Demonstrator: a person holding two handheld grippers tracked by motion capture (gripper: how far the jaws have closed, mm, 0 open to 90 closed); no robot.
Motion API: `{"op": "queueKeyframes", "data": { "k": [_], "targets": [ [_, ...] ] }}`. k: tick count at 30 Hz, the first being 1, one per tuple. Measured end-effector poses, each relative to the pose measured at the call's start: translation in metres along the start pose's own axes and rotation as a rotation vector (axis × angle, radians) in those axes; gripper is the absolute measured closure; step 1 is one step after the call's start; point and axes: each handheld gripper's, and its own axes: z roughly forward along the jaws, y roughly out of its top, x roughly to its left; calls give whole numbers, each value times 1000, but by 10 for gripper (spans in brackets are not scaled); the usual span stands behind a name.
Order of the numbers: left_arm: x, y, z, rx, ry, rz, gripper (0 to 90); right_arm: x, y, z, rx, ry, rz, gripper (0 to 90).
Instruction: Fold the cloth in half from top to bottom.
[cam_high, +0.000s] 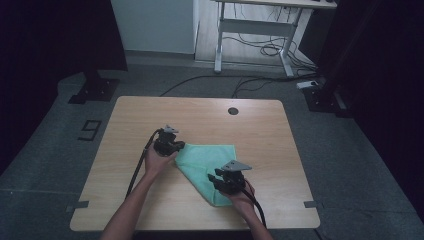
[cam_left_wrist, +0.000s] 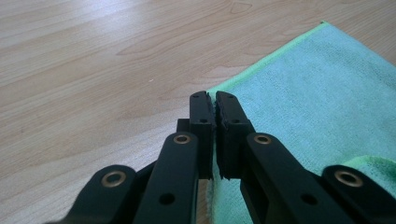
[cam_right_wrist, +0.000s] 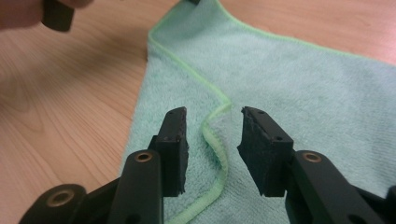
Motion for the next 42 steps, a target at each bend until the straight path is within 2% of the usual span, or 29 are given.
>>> {"op": "queueKeyframes", "data": {
  "k": [6,8,11,14,16,17,18,19,20,22,24,25,26,28,29,30,35,42],
  "targets": [
    [1,0,0,3,-1,-2,861,5,-2,16,49,-33,-54,577],
    [1,0,0,3,-2,-3,861,6,-2,21,60,-59,-70,582],
    [1,0,0,2,-2,-4,861,4,-2,24,60,-61,-53,687],
    [3,0,-2,-2,-4,-9,862,1,-2,21,53,-33,-33,822],
    [3,0,-2,-2,-5,-8,862,1,-2,20,47,-26,-30,834],
    [3,1,-5,-8,-5,-10,862,3,-1,15,27,-3,-25,842],
    [3,1,-5,-8,-5,-10,862,3,-1,15,27,-3,-25,842],
    [3,1,-6,-11,-7,-10,863,7,0,9,2,25,-24,844],
    [3,2,-8,-18,-8,-14,863,7,0,9,2,25,-24,844],
    [4,3,-12,-29,-11,-19,862,12,1,2,-27,65,-11,844],
    [6,4,-16,-38,-7,-25,863,20,2,-4,-48,91,-18,844],
    [9,5,-21,-48,-2,-26,863,29,2,-7,-59,121,-28,844],
    [9,5,-21,-48,-2,-26,862,29,2,-7,-59,121,-28,844],
    [10,5,-25,-56,2,-28,863,37,3,-8,-64,153,-32,844],
    [12,6,-28,-61,6,-26,863,45,4,-8,-62,172,-53,843],
    [12,6,-28,-61,6,-26,863,45,4,-8,-62,172,-53,843],
    [13,10,-31,-65,-1,-20,862,63,7,-9,-72,198,-90,843],
    [8,20,-30,-68,-11,-8,862,69,10,-9,-94,223,-88,843]
  ]
}}
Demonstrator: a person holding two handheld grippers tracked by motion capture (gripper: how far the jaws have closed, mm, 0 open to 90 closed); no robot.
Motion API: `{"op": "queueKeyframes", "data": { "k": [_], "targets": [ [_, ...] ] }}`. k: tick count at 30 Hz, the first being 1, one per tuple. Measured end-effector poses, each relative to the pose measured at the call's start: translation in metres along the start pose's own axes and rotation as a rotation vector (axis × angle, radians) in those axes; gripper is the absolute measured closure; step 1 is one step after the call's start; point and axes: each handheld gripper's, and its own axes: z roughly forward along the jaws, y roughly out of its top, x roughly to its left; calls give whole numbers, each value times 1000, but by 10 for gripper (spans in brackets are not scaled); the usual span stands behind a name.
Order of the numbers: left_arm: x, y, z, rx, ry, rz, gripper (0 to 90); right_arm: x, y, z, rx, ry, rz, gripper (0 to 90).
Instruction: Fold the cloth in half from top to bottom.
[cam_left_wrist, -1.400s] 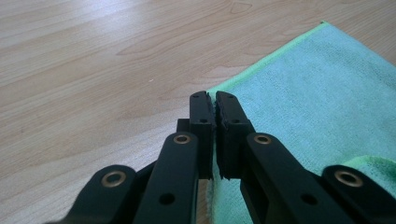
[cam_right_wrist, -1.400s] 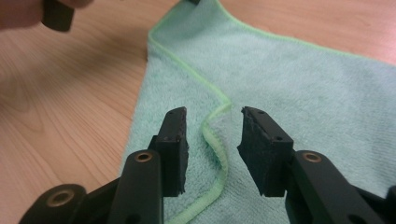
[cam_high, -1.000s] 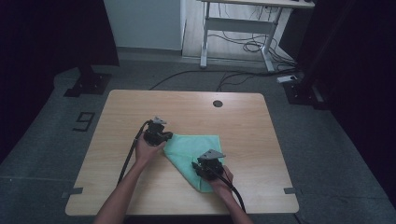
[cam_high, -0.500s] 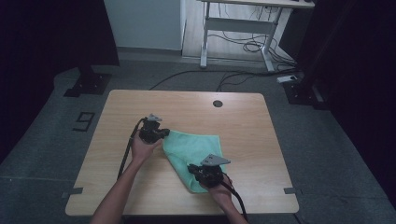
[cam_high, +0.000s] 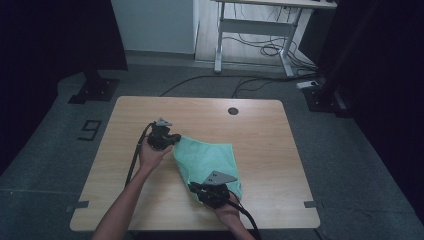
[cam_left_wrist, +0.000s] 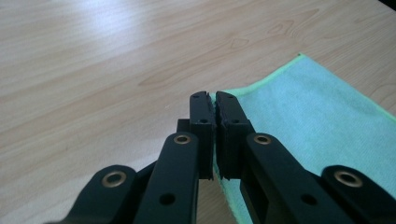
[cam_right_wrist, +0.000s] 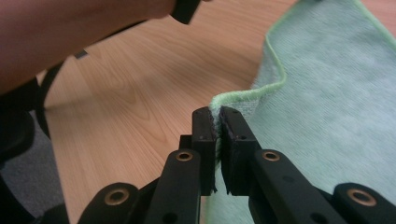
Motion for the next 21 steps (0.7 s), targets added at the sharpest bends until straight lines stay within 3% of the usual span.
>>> {"op": "queueKeyframes", "data": {
  "k": [7,15,21],
  "targets": [
    [-4,12,-4,-12,-7,20,862,13,9,9,-20,30,-29,844],
    [-4,16,-7,-13,-5,36,862,11,5,16,-6,50,12,847],
    [-1,29,-18,-40,6,35,861,22,16,19,-45,91,6,847]
  ]
}}
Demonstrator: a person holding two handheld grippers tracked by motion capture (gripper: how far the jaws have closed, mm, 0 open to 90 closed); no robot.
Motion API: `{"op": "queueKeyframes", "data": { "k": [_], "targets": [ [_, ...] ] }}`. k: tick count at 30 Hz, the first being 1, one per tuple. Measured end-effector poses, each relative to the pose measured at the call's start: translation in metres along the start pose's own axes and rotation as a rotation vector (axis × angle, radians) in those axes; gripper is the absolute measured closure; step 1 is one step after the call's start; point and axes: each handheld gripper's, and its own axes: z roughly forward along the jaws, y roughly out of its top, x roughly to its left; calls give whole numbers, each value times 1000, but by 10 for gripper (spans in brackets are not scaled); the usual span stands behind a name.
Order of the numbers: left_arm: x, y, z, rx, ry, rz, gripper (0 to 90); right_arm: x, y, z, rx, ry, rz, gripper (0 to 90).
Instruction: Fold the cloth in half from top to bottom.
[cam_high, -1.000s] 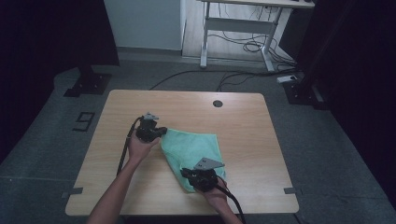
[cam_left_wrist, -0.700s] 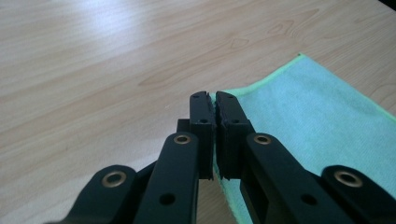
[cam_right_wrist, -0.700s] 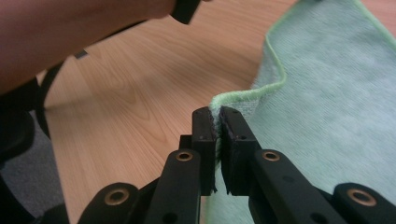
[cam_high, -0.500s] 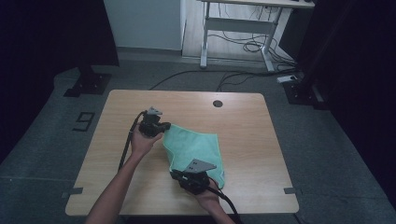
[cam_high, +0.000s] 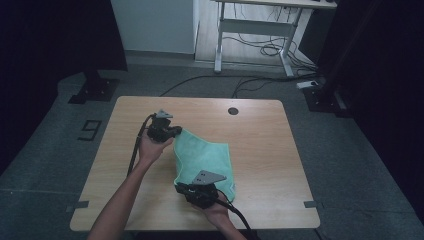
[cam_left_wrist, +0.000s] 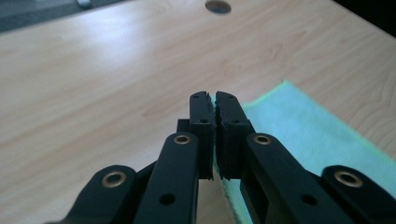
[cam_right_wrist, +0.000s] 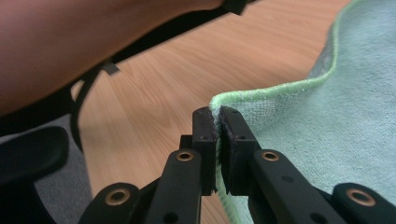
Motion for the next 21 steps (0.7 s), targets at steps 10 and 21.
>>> {"op": "queueKeyframes", "data": {
  "k": [10,21],
  "targets": [
    [-22,4,35,48,-42,19,859,-12,-9,-24,-34,-45,29,843],
    [-44,10,61,77,-61,40,856,-30,-33,-58,-15,-110,54,836]
  ]
}}
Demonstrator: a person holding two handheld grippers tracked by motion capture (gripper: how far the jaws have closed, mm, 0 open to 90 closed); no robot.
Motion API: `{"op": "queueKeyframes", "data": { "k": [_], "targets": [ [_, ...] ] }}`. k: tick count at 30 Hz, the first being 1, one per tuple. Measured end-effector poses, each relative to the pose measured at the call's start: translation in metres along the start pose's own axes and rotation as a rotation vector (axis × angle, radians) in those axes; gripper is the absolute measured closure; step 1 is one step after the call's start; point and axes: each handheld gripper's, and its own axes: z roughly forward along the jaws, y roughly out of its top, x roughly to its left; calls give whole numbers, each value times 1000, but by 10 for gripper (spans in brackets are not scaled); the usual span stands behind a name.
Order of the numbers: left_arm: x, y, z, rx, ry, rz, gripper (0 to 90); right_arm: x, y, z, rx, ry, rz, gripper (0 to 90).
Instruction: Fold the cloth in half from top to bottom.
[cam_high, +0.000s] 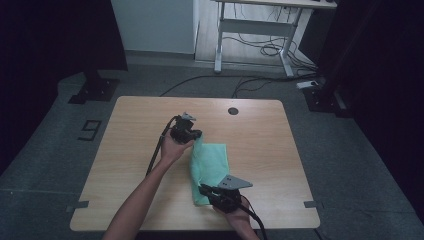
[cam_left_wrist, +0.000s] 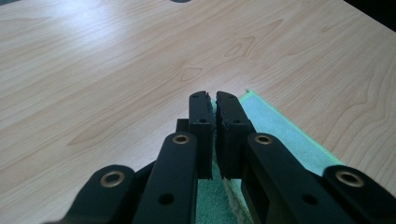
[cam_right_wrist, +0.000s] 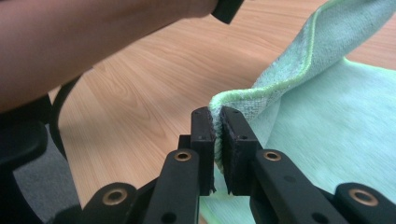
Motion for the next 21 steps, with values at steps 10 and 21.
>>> {"op": "queueKeyframes", "data": {
  "k": [10,21],
  "targets": [
    [-2,3,8,16,12,0,857,-24,-1,-13,-1,-1,55,842],
    [-13,6,19,24,4,23,856,-29,-8,-18,25,-14,63,843]
  ]
}}
